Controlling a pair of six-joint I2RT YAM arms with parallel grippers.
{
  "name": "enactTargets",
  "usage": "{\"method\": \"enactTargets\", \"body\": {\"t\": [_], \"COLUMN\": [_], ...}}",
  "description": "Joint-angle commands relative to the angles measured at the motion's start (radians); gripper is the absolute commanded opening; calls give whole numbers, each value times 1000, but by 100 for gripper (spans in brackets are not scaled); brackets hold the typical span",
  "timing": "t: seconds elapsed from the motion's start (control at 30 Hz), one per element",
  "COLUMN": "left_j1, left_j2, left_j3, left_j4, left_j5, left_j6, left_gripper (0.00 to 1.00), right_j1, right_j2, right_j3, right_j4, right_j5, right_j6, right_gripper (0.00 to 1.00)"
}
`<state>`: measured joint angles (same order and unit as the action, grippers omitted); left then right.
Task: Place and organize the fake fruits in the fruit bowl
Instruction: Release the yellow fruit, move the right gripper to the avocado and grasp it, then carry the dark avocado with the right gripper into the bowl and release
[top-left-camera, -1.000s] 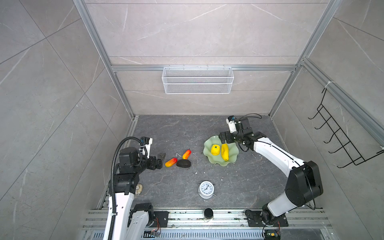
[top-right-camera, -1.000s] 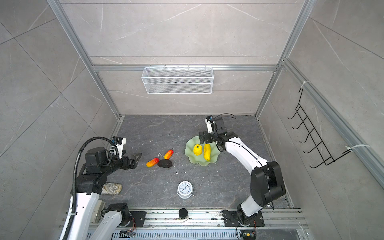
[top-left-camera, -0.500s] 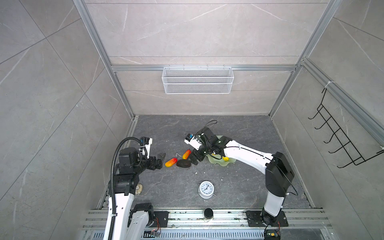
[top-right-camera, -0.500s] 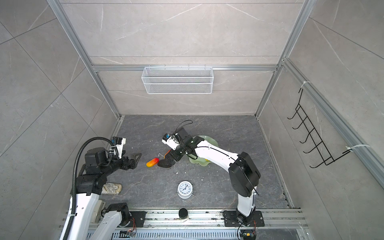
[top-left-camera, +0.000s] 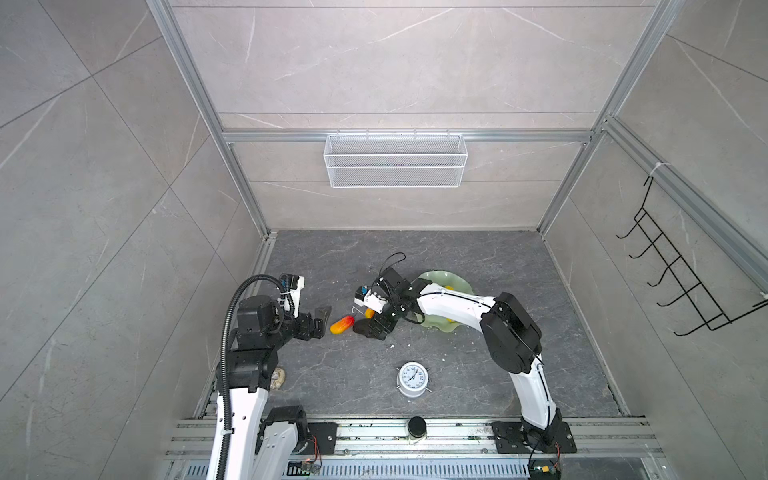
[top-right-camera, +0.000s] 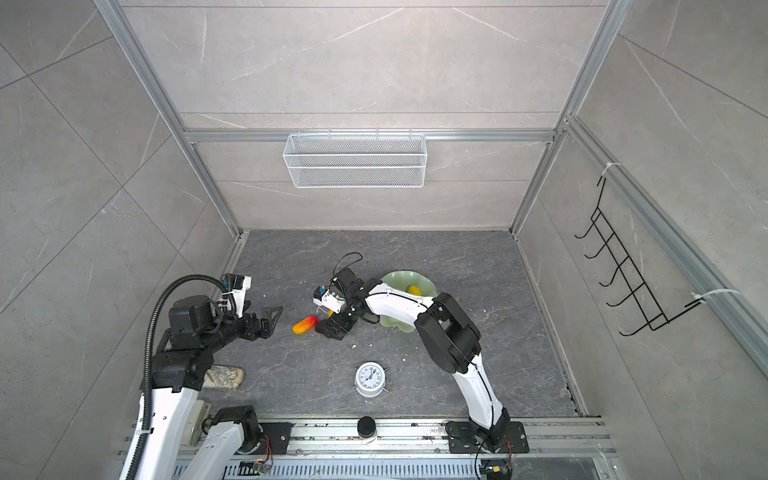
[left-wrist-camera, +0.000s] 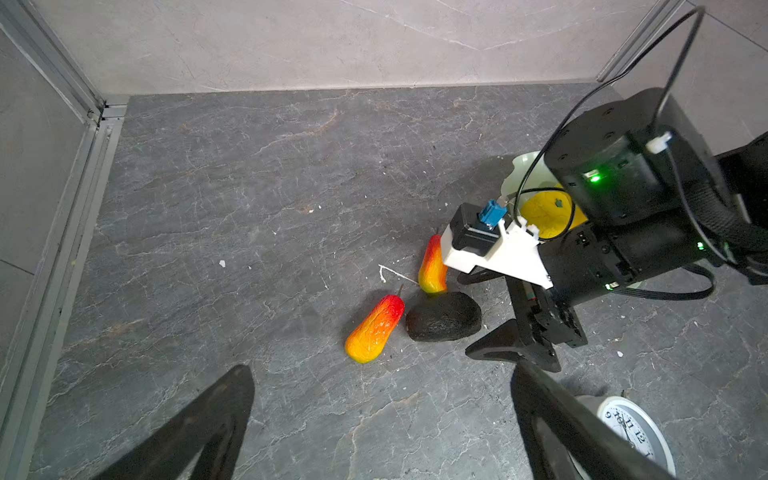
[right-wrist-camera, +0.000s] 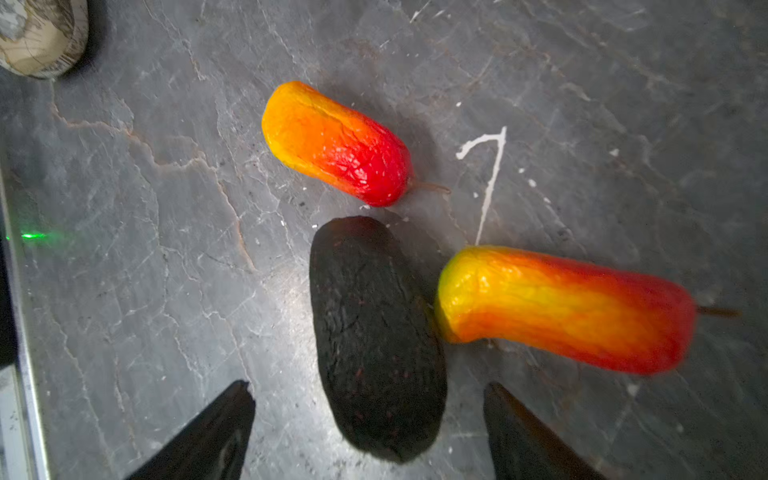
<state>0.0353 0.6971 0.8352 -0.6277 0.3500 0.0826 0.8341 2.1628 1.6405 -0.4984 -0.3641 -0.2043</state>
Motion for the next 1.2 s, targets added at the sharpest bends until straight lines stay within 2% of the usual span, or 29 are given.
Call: {"method": "enactTargets", "body": {"t": [0.0,0.13,0.23,0.47,0.53,0.6,0.67,0.7,0.9,1.03,1.17], "left_j1": [5,6,6,6,5,5,6,5,5,6,5], "left_j2": [-1,2,2,-13,-12,-11,-11,-12,-14,-15,-15], "left_j3": [8,8,10,7,7,7,7,7,7,7,7], "left_j4": [8,8,6,3,2,2,2,2,1,1,0], "left_j5": [13,14,14,-5,-5,-5,-5,-5,-6,-7,-5], "left_j6": [-7,-6,-4,-1,-1,1,0,0,0,1,-1], "left_gripper": [100,100,100,100,100,100,100,100,100,100,100], "right_j1": [9,13,21,26,26,26,26,26,3,-90,-188], "right_j2": [34,73,100,111,105,95,70,49,-161,-353,-487], "right_j3": [58,94,117,110,102,96,85,75,-44,-171,-286], "right_j4": [-5,-21,-38,-45,-43,-47,-52,-52,-43,-29,-32], "right_j5": [-15,4,53,68,68,72,83,87,118,93,116], "right_j6": [0,2,-3,-3,-5,-10,-22,-26,-84,-84,-89], "right_gripper": [80,71,71,64,57,54,44,37,26,21,20]}}
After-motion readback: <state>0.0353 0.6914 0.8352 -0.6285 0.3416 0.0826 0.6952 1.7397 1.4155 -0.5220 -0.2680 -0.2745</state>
